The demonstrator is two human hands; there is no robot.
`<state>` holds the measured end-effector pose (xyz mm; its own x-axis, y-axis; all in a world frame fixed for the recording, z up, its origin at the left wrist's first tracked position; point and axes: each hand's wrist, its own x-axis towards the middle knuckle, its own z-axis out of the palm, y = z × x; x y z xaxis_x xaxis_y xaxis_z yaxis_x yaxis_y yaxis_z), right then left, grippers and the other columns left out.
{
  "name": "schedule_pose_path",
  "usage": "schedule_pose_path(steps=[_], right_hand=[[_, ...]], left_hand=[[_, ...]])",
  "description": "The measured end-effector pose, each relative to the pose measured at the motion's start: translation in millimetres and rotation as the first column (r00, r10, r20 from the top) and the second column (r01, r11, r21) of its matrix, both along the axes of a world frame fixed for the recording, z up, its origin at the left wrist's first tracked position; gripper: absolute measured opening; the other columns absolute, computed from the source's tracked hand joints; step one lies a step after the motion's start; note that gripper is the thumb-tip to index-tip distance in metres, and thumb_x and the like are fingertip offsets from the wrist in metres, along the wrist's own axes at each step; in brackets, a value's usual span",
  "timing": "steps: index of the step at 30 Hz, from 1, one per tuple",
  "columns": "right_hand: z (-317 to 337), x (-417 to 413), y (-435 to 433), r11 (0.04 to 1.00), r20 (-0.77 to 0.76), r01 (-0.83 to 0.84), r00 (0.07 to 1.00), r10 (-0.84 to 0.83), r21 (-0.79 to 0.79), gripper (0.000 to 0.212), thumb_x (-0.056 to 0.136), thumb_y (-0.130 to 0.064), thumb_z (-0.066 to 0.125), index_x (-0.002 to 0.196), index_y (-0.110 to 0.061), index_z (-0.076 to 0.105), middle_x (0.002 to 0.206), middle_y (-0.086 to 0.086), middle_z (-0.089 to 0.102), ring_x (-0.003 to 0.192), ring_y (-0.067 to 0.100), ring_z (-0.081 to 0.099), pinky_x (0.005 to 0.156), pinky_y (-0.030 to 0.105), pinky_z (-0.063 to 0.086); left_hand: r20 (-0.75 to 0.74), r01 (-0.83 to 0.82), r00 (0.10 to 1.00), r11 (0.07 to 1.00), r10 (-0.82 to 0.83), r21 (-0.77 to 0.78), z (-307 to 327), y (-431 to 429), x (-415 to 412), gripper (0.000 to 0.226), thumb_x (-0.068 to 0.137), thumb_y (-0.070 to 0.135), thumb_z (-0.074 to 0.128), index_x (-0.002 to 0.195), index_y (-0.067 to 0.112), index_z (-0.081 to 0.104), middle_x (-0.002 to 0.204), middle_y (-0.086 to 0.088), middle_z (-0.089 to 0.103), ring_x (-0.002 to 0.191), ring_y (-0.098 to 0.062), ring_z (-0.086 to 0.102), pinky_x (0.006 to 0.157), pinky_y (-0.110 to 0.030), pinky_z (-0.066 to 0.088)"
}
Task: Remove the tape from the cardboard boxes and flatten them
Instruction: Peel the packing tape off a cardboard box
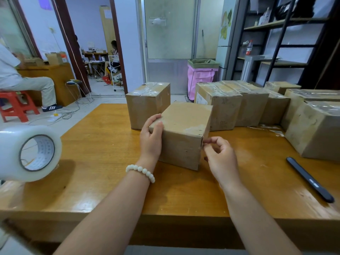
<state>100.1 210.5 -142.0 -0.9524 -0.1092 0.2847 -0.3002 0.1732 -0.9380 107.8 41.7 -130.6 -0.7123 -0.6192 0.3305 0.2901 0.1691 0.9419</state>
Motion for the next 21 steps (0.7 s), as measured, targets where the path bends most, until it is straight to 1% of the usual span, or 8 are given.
schedule_pose_path(steps=[2, 4, 6, 8, 12, 15, 18, 21], right_hand=[[2, 3, 0, 0.999, -0.039, 0.009, 0.999, -0.007, 0.046, 0.011, 0.096, -0.024, 0.053, 0.087, -0.029, 0.057, 0.118, -0.006, 0.051, 0.100, 0.005, 0.050, 0.076, 0.007, 0.039], [5, 6, -1, 0.999, -0.065, -0.005, 0.998, 0.007, 0.037, 0.012, 0.096, -0.033, 0.049, 0.091, -0.028, 0.058, 0.120, -0.010, 0.046, 0.110, 0.002, 0.043, 0.078, 0.004, 0.032], [6, 10, -1, 0.999, -0.086, -0.040, 0.995, 0.042, 0.027, 0.024, 0.090, -0.047, 0.045, 0.095, -0.028, 0.058, 0.122, -0.013, 0.042, 0.114, 0.001, 0.039, 0.081, 0.005, 0.031], [5, 11, -3, 0.995, -0.118, -0.054, 0.991, 0.063, 0.080, 0.039, 0.081, -0.056, 0.047, 0.102, -0.025, 0.056, 0.123, -0.013, 0.041, 0.114, 0.002, 0.040, 0.082, 0.006, 0.035], [2, 11, -4, 0.988, -0.176, -0.079, 0.979, 0.102, 0.130, 0.022, 0.090, -0.030, 0.060, 0.109, -0.028, 0.049, 0.115, -0.011, 0.047, 0.105, 0.003, 0.049, 0.083, 0.011, 0.045], [2, 11, -4, 0.983, -0.196, -0.129, 0.969, 0.153, 0.132, 0.026, 0.093, -0.020, 0.057, 0.114, -0.033, 0.046, 0.115, -0.013, 0.050, 0.106, -0.005, 0.048, 0.087, 0.011, 0.044], [4, 13, -3, 0.981, -0.191, -0.181, 0.963, 0.192, 0.074, 0.030, 0.096, -0.017, 0.053, 0.115, -0.040, 0.047, 0.120, -0.014, 0.053, 0.110, -0.005, 0.050, 0.092, 0.012, 0.045], [8, 16, -3, 0.970, -0.178, -0.236, 0.958, 0.223, -0.058, 0.039, 0.099, -0.017, 0.046, 0.119, -0.051, 0.042, 0.122, -0.020, 0.053, 0.109, -0.010, 0.053, 0.094, 0.016, 0.045]], left_hand=[[-0.004, -0.009, 1.000, 0.999, 0.009, 0.032, 1, -2, 0, 0.024, 0.098, 0.013, 0.046, 0.114, 0.023, 0.061, 0.110, 0.015, 0.053, 0.097, 0.007, 0.045, 0.070, -0.005, 0.033], [-0.004, -0.018, 1.000, 0.998, 0.018, 0.063, 2, -4, 0, 0.024, 0.098, 0.014, 0.045, 0.113, 0.024, 0.061, 0.106, 0.019, 0.052, 0.096, 0.006, 0.046, 0.072, -0.009, 0.034], [0.001, -0.025, 1.000, 0.996, 0.025, 0.091, 2, -5, -1, 0.025, 0.099, 0.015, 0.044, 0.114, 0.022, 0.062, 0.105, 0.019, 0.051, 0.096, 0.005, 0.046, 0.073, -0.013, 0.035], [0.005, -0.035, 0.999, 0.992, 0.035, 0.118, 2, -7, -2, 0.026, 0.099, 0.016, 0.043, 0.116, 0.020, 0.062, 0.105, 0.017, 0.052, 0.095, 0.004, 0.047, 0.072, -0.015, 0.036], [0.012, -0.045, 0.999, 0.988, 0.043, 0.150, 3, -9, -3, 0.027, 0.099, 0.018, 0.042, 0.115, 0.018, 0.064, 0.103, 0.013, 0.055, 0.093, 0.001, 0.048, 0.072, -0.018, 0.038], [0.014, -0.054, 0.999, 0.981, 0.053, 0.186, 2, -11, -4, 0.027, 0.099, 0.018, 0.042, 0.114, 0.018, 0.064, 0.105, 0.010, 0.056, 0.094, -0.001, 0.049, 0.074, -0.020, 0.039], [0.012, -0.066, 0.998, 0.977, 0.065, 0.204, 2, -13, -6, 0.029, 0.099, 0.018, 0.042, 0.115, 0.017, 0.065, 0.105, 0.010, 0.057, 0.095, -0.001, 0.049, 0.076, -0.021, 0.040], [0.016, -0.073, 0.997, 0.975, 0.071, 0.210, 1, -15, -6, 0.030, 0.099, 0.019, 0.041, 0.116, 0.016, 0.065, 0.105, 0.009, 0.058, 0.096, -0.001, 0.050, 0.078, -0.022, 0.040]])
